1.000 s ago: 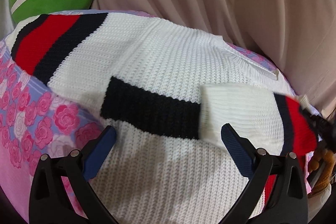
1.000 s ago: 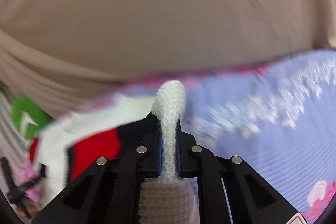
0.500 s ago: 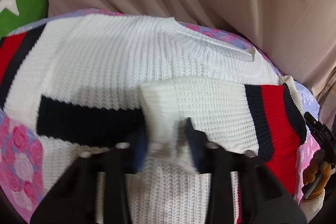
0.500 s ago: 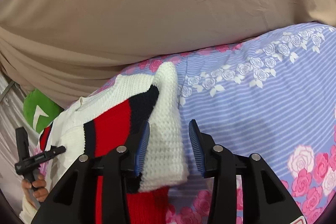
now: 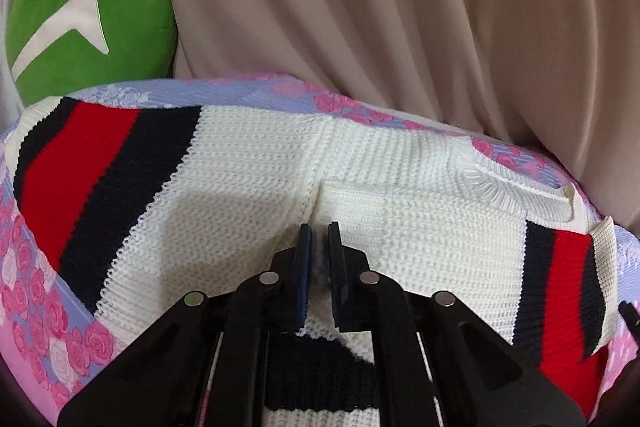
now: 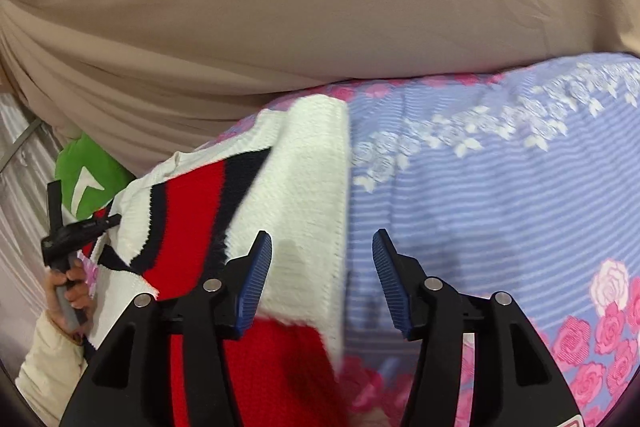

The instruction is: Fold small clothes

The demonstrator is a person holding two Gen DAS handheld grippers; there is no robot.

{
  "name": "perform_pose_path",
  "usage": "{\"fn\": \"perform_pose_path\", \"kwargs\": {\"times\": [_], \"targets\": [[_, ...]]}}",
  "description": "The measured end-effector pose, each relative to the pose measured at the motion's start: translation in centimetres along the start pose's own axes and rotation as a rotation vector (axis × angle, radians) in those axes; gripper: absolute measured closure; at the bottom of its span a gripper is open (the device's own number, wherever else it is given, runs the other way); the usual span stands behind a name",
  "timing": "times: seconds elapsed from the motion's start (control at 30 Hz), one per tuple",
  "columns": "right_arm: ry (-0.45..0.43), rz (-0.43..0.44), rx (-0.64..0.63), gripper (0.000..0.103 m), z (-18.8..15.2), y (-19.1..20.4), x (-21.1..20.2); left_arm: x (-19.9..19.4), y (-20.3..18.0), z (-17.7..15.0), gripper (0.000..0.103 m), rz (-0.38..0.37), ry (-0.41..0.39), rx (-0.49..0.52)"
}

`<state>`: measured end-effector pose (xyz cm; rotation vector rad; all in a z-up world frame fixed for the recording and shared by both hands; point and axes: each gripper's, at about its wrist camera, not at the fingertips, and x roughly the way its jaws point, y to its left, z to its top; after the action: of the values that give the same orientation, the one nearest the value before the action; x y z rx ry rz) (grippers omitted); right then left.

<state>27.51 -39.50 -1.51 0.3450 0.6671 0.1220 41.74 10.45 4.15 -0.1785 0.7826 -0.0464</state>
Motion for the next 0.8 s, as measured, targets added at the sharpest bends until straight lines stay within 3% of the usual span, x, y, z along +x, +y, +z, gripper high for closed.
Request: {"fn": "perform_pose_path", "kwargs": {"times": [0.1, 0.17, 0.2, 0.27, 0.33, 0.4, 0.43, 0.53, 0.57, 0.63, 0.73, 0.8], "targets": [[0.036, -0.040, -0.024, 0.040, 1.1, 1.2, 2.7, 0.4, 0.1, 0.1, 0.095, -0.013, -0.009, -0.019], [0.092, -0.044, -0.034, 0.064, 1.4, 1.9, 4.8, 0.5, 0.3, 0.0, 0.095, -0.012, -0.019, -0.013], [0.091, -0.062, -0.052, 0.089, 1.7, 2.4, 5.0, 0.5, 0.3, -0.1, 0.095, -0.006, -0.031, 0.000], [0.005, -0.021, -0.003, 0.091, 2.1, 2.0, 3.1, 0.1, -0.1, -0.9, 0.095, 0.008, -0.057, 0.025], [-0.051, -0.058, 0.079, 0.098, 2.1, -0.1, 2.0, -0.1, -0.2, -1.1, 0.095, 0.014, -0.071, 0.031], [0.040, -0.141, 0.089, 0.098, 1.4, -1.8, 4.1, 0.1, -0.7, -1.1, 0.095, 0.032, -0.073, 0.045], [0.062, -0.096, 0.100, 0.096, 0.8, -2.5, 4.6, 0.1, -1.0, -1.1, 0.095, 0.043, -0.073, 0.055], [-0.014, -0.142, 0.105, 0.095, 1.1, -1.7, 1.4, 0.1, -1.7, -1.4, 0.095, 0.084, -0.078, 0.085], [-0.073, -0.139, 0.065, 0.095, 1.2, -0.4, -0.4, 0.2, -1.9, -1.4, 0.094, 0.090, -0.080, 0.089], [-0.103, -0.084, 0.008, 0.095, 1.0, 1.8, -2.0, 0.1, -2.0, -1.4, 0.094, 0.099, -0.083, 0.095], [-0.001, -0.030, -0.079, 0.095, -0.2, 4.7, -0.6, -0.1, -2.1, -1.6, 0.094, 0.109, -0.087, 0.106], [0.100, -0.131, -0.165, 0.101, -1.7, 5.1, 2.3, -0.3, -2.2, -1.8, 0.094, 0.111, -0.090, 0.108]]}}
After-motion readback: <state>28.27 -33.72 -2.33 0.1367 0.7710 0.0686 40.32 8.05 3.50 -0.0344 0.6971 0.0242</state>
